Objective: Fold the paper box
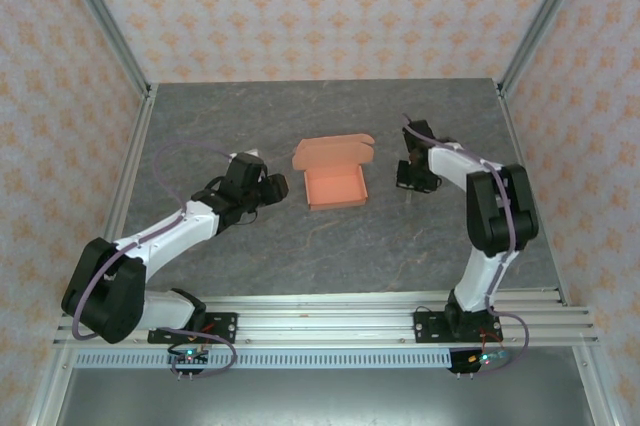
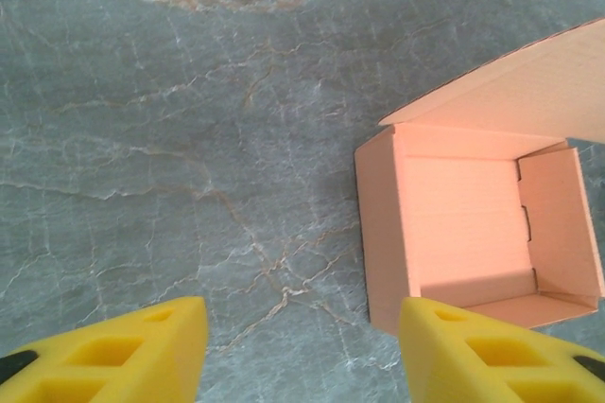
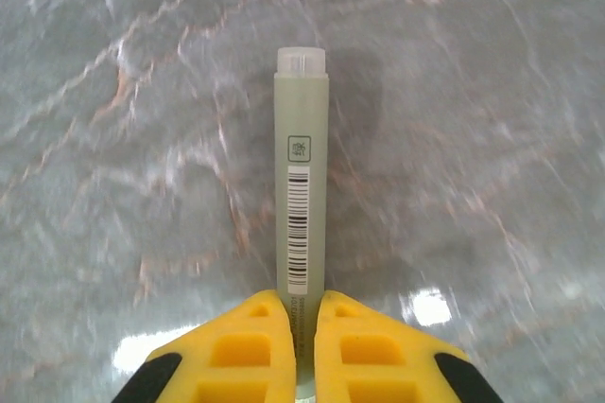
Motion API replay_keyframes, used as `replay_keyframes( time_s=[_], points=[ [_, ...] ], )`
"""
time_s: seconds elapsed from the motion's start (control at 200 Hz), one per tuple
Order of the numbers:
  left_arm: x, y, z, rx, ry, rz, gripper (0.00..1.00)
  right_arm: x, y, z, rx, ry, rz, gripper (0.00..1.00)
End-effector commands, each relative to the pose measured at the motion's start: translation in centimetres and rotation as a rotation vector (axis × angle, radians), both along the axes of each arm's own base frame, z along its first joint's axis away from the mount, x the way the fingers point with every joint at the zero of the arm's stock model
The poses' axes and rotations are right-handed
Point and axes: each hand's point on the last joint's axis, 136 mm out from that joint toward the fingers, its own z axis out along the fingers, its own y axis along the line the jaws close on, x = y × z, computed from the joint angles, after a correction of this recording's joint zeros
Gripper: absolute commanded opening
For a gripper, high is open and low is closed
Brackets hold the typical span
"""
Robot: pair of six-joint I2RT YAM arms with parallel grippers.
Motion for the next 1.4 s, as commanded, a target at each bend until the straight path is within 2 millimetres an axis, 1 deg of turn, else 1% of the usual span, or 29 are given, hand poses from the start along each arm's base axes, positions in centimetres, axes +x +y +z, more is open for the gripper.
replay_keyframes(
  time_s=[0.0, 0.02, 0.055, 0.07, 0.085, 0.1, 0.145, 0.175, 0.22, 0.265, 0.365, 0.46, 0.55, 0.696, 0.876, 0.966, 1.146, 1.251, 1.396],
  points=[
    [-0.7, 1.4, -0.5, 0.028, 0.018, 0.023, 0.57, -0.3, 1.3, 5.2, 0.027, -0.191, 0.058, 0.08],
    [-0.7, 1.5, -0.6, 0.022, 0.022, 0.026, 0.57, -0.5, 1.9, 6.1, 0.034, -0.222, 0.091, 0.08],
    [-0.8, 1.7, -0.6, 0.012, 0.025, 0.034, 0.57, -1.4, 3.4, 7.6, 0.069, -0.275, 0.161, 0.08],
    [-0.8, 1.8, -0.6, 0.007, 0.025, 0.036, 0.57, -1.6, 3.8, 7.7, 0.077, -0.282, 0.177, 0.08],
    [-0.9, 1.9, -0.7, 0.004, 0.029, 0.039, 0.57, -2.0, 4.6, 8.8, 0.097, -0.318, 0.207, 0.08],
    [-0.9, 2.0, -0.7, 0.002, 0.028, 0.041, 0.57, -2.2, 4.9, 9.1, 0.107, -0.33, 0.221, 0.08],
    [-1.0, 2.2, -0.6, 0.0, 0.028, 0.047, 0.57, -3.3, 7.0, 10.9, 0.162, -0.386, 0.307, 0.08],
    [-1.0, 2.5, -0.5, 0.0, 0.028, 0.052, 0.57, -3.8, 7.9, 11.6, 0.183, -0.409, 0.347, 0.08],
    [-1.1, 2.7, -0.4, 0.006, 0.027, 0.057, 0.57, -4.9, 9.9, 13.0, 0.21, -0.446, 0.441, 0.08],
    [-1.1, 3.0, -0.2, 0.01, 0.025, 0.062, 0.57, -5.8, 11.8, 13.8, 0.212, -0.47, 0.534, 0.08],
    [-1.2, 3.5, 0.2, 0.024, 0.017, 0.07, 0.58, -7.2, 15.7, 14.6, 0.174, -0.505, 0.746, 0.08],
    [-1.3, 3.9, 0.5, 0.04, 0.011, 0.083, 0.58, -6.8, 18.4, 14.9, 0.137, -0.522, 0.879, 0.08],
    [-1.4, 4.2, 0.7, 0.043, 0.004, 0.099, 0.58, -6.2, 20.2, 13.7, 0.105, -0.503, 1.002, 0.08],
    [-1.6, 4.7, 0.9, 0.051, -0.004, 0.117, 0.59, -4.2, 20.9, 11.7, -0.026, -0.48, 1.115, 0.08],
    [-2.1, 5.5, 0.9, 0.078, -0.007, 0.138, 0.59, -3.0, 21.1, 8.6, -0.144, -0.416, 1.241, 0.08],
    [-2.2, 5.7, 1.0, 0.083, -0.01, 0.145, 0.59, -2.4, 21.1, 7.4, -0.193, -0.394, 1.293, 0.08],
    [-2.3, 5.8, 1.1, 0.084, -0.012, 0.15, 0.59, -1.1, 20.3, 4.7, -0.311, -0.302, 1.343, 0.09],
    [-2.5, 6.0, 1.0, 0.09, -0.011, 0.157, 0.6, -0.7, 20.0, 3.0, -0.35, -0.264, 1.371, 0.09],
    [-2.5, 6.1, 1.1, 0.089, -0.014, 0.159, 0.6, -0.3, 20.0, 2.0, -0.368, -0.236, 1.375, 0.13]
  ],
)
